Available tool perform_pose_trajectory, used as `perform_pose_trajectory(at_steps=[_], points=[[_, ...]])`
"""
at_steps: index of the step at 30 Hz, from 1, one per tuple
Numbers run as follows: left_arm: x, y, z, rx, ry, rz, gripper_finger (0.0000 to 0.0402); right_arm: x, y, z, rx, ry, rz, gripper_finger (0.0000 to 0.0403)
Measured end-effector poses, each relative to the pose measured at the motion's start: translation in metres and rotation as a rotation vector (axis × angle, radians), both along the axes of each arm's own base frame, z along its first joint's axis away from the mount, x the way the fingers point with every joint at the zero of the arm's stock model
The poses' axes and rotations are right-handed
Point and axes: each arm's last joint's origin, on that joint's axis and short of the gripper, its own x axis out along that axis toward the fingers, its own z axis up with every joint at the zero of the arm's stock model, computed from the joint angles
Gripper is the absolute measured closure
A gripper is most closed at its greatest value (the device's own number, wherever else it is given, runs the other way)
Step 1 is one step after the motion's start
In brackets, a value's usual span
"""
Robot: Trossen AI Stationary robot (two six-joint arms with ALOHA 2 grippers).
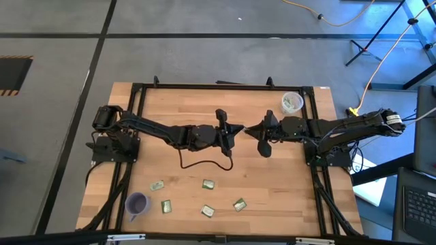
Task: Pick and place Stevia / Truvia into bins
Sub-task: Put the green stevia packet into the transparent container
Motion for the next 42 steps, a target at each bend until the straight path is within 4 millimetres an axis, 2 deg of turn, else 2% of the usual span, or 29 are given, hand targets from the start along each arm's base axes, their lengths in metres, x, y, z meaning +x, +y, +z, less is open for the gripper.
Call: perform_pose_trajectory(at_steps=[5, 12, 20, 25, 30, 34, 38, 42], points=[[0.000, -0.001, 0.000, 0.010, 0.003, -0.004, 0.0398, 0.000, 0.000, 0.000, -0.009, 0.003, 0.003, 0.0393], [0.000, -0.001, -0.001, 0.016, 0.018, -0.006, 0.0391, 0.000, 0.000, 0.000, -0.021, 0.007, 0.006, 0.0395], [-0.008, 0.001, -0.003, -0.101, 0.051, 0.041, 0.0303, 0.000, 0.000, 0.004, -0.028, 0.012, 0.000, 0.0398], [-0.025, 0.002, 0.010, -0.234, 0.066, 0.029, 0.0272, -0.005, -0.007, 0.012, -0.109, 0.152, -0.165, 0.0398], [-0.049, 0.007, 0.016, -0.446, 0.143, 0.048, 0.0272, -0.023, -0.034, 0.035, -0.070, 0.358, -0.427, 0.0398], [-0.060, 0.011, 0.011, -0.596, 0.228, 0.061, 0.0283, -0.052, -0.064, 0.048, 0.048, 0.542, -0.662, 0.0398], [-0.062, 0.010, 0.006, -0.679, 0.265, 0.066, 0.0293, -0.079, -0.091, 0.046, 0.149, 0.690, -0.865, 0.0398], [-0.061, 0.009, 0.004, -0.713, 0.285, 0.045, 0.0299, -0.092, -0.118, 0.030, 0.255, 0.775, -0.879, 0.0398]])
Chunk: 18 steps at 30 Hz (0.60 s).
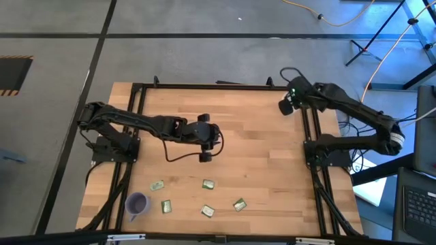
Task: Pick and place Stevia / Truvia into bins
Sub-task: Put the green stevia packet into the transparent container
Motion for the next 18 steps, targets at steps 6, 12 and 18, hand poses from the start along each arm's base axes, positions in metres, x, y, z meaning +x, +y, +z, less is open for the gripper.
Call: perform_pose_trajectory(at_steps=[6, 12, 18], points=[[-0.001, -0.001, -0.001, -0.045, 0.010, -0.016, 0.0298, 0.001, -0.036, -0.032, 0.090, 0.051, -0.038, 0.0398], [-0.005, -0.001, -0.006, -0.081, 0.071, 0.001, 0.0301, 0.013, -0.068, -0.069, 0.175, 0.153, -0.037, 0.0398], [-0.006, -0.001, -0.007, -0.087, 0.087, 0.009, 0.0302, 0.018, -0.086, -0.097, 0.258, 0.239, -0.040, 0.0391]])
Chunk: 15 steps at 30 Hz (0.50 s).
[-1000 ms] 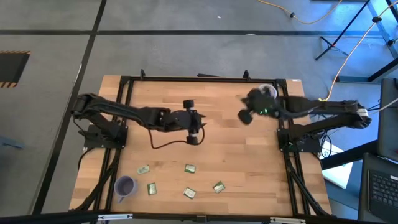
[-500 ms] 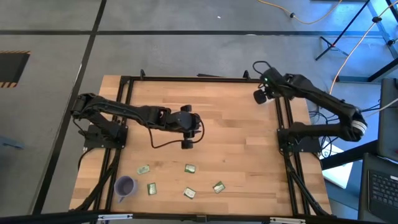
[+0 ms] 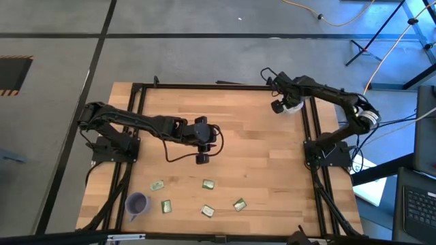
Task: Pick and place Stevia / Truvia into bins
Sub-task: Put the green stevia packet into the transparent container
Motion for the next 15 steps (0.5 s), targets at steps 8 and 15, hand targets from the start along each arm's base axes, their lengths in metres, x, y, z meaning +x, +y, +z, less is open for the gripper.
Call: perform_pose_trajectory(at_steps=[8, 15], points=[[0.000, 0.000, 0.000, 0.000, 0.000, 0.000, 0.0303, -0.001, -0.001, -0.003, 0.016, 0.021, 0.012, 0.0359], [-0.001, 0.000, -0.001, 0.021, 0.018, -0.023, 0.0302, -0.007, 0.003, 0.009, -0.070, 0.067, -0.005, 0.0301]])
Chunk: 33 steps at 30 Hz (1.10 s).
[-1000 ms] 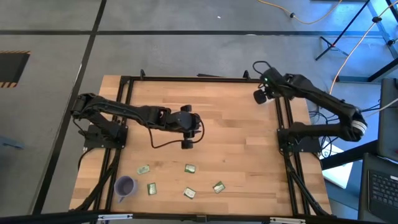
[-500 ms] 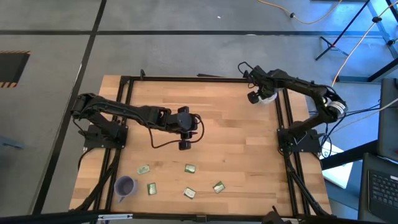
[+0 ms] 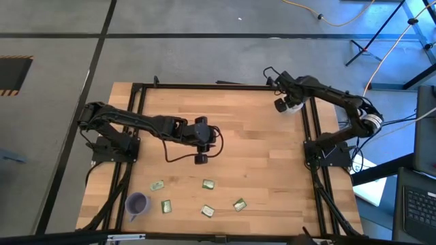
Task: Pick and place Stevia / Truvia into bins
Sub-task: Put the green stevia packet into the transparent container
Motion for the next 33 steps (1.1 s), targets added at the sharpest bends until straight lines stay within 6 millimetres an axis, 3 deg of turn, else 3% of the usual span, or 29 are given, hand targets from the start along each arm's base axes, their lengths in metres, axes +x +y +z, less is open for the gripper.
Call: perform_pose_trajectory(at_steps=[8, 17, 25, 33], points=[[-0.001, -0.013, -0.010, -0.145, 0.017, -0.237, 0.0309, -0.010, 0.024, 0.043, -0.175, -0.145, 0.011, 0.0264], [0.006, -0.050, -0.044, -0.126, 0.061, -0.351, 0.0291, -0.006, 0.089, 0.095, -0.378, -0.466, 0.277, 0.0265], [0.019, -0.076, -0.096, -0.171, 0.206, -0.331, 0.0296, 0.017, 0.138, 0.107, -0.349, -0.674, 0.540, 0.0265], [0.022, -0.089, -0.137, -0.139, 0.311, -0.244, 0.0307, 0.044, 0.178, 0.107, -0.342, -0.742, 0.764, 0.0265]])
